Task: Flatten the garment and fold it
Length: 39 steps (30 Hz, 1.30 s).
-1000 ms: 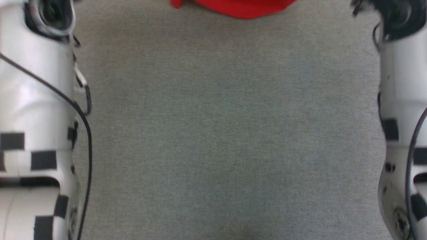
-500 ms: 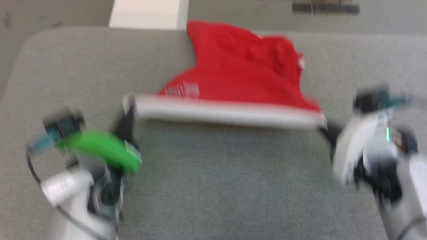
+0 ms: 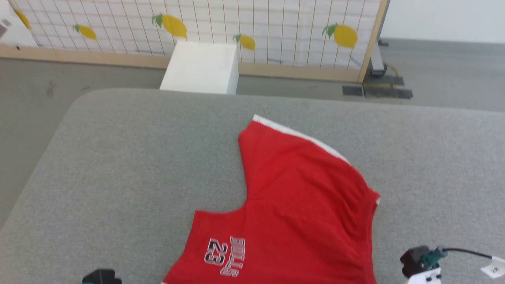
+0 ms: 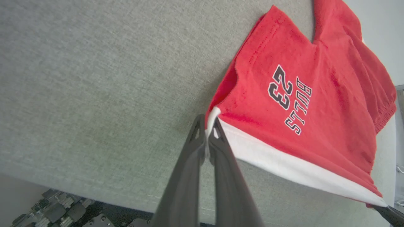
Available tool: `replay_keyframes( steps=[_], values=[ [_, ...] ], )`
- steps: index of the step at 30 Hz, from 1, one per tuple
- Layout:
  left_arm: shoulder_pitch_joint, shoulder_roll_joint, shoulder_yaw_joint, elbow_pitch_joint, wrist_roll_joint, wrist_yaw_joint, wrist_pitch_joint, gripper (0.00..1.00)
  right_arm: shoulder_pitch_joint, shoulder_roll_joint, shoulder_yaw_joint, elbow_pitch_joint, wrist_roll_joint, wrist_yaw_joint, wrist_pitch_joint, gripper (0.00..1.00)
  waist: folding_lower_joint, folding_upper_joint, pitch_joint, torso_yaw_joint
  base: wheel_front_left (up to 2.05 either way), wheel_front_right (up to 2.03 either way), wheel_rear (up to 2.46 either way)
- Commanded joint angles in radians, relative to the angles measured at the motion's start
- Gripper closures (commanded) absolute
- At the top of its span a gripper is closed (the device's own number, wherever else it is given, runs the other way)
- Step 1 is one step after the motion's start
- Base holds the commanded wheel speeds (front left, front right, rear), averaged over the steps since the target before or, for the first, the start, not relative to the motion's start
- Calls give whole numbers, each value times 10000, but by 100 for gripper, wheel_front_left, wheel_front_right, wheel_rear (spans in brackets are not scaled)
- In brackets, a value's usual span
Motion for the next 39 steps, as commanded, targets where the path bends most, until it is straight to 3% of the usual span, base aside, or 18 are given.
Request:
replay_keyframes(
  steps=[1,4,9,16,22,26,39],
  values=[
    [297,301,193,-82,95,263,79,100,296,-98,-182,-45,-26,-23,188,100,1,0,-477,144,0,0,0],
    [649,340,394,-439,32,465,61,100,646,-15,-221,-239,129,-23,416,100,1,0,-570,118,0,0,0],
    [196,146,794,-900,-150,275,-544,100,478,317,-510,-562,362,-23,140,100,1,0,-455,4,0,0,0],
    [-2651,289,583,-287,112,-318,-721,100,-721,516,-636,-851,657,-23,163,100,1,0,520,-311,0,0,0],
    [-5612,168,30,1279,446,-1006,-827,100,-1922,718,-916,-750,889,-23,309,100,1,0,1568,-629,0,0,0],
    [-7896,-20,-419,3047,827,-1543,-1051,100,-2849,1029,-1254,-620,962,-23,314,100,1,0,2495,-932,0,0,0],
    [-11536,-417,-1256,6789,1555,-2652,-1669,100,-4403,1308,-1249,-299,807,-23,160,100,1,0,4443,-1712,0,0,0]
  ],
)
